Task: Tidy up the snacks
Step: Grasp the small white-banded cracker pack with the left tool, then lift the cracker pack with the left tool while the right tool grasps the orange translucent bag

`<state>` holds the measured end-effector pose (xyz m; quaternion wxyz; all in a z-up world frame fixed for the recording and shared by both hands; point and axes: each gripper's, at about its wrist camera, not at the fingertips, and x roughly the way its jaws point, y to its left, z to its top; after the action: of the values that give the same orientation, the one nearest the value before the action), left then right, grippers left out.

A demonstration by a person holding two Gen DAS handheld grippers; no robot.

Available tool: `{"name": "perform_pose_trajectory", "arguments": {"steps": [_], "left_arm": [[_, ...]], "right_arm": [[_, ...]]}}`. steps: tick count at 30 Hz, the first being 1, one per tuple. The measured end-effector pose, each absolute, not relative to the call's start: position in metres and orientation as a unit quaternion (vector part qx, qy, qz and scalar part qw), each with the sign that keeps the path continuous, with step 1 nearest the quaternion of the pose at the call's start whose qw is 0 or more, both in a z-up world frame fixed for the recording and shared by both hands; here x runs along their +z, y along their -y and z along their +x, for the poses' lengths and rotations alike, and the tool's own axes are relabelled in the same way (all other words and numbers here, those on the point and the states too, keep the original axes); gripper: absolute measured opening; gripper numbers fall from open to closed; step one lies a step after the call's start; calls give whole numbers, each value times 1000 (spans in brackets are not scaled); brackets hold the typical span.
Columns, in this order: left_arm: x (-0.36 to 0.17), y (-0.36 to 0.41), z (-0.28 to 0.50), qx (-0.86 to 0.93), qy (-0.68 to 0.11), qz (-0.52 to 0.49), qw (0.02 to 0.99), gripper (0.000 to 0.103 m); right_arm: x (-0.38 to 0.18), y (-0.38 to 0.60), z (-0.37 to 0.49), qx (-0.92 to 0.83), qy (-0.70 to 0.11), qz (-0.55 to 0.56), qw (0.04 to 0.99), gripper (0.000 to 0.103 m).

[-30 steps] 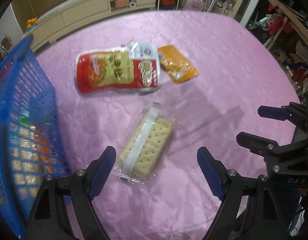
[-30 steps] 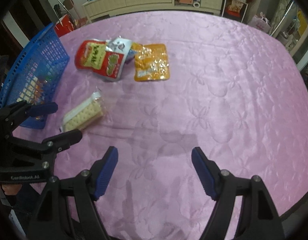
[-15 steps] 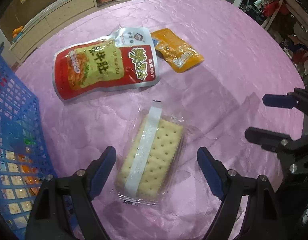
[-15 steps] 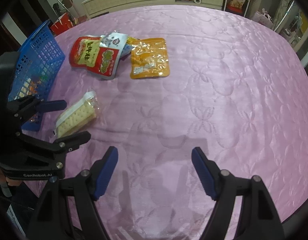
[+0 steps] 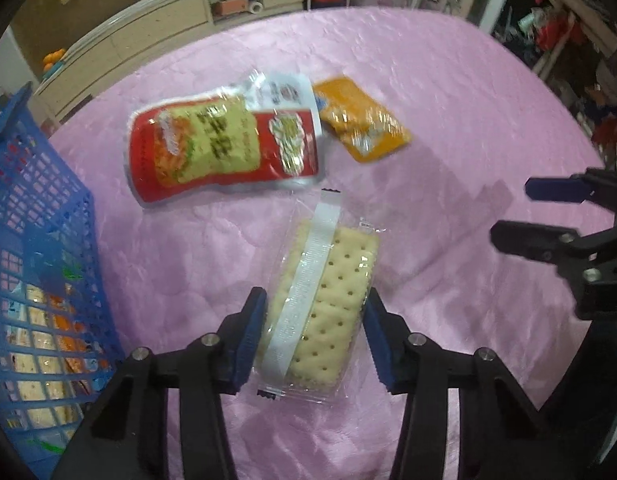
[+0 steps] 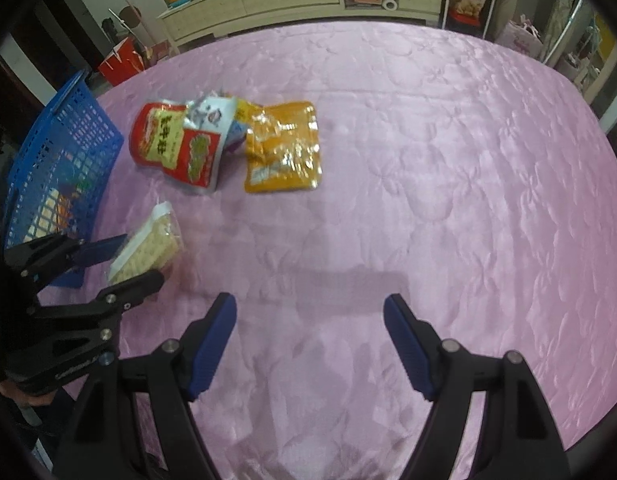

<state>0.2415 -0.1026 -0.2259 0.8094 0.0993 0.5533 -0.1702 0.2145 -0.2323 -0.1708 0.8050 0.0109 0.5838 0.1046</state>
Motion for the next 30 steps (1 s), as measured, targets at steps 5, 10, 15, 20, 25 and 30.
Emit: {"name": "perform_pose_trajectory", "arguments": {"steps": [5,10,15,20,25,30], "left_arm": [[-205,94,248,-135,-530,79,833,46],[-194,83,266,-92,-513,60,852,46],[-194,75,281,-68,-506,41,859,46],[-200,80,297,-62,-510,23,858,46],[-201,76,302,-59,-517,14,854,46],[-201,76,303,-60,-521,9,851,46]], "right_arm": [[-165,224,242,111,-578,1,809,80],[-172,216,271,95,-572,-17,815,80],[-192,206,298,105,-587,-12,803,80],[-202,195,316,114,-587,-12,802,82],[-205,177,328,134,-585,-39,799,82],[-206,158,323,140,-564,-103,807,61]]}}
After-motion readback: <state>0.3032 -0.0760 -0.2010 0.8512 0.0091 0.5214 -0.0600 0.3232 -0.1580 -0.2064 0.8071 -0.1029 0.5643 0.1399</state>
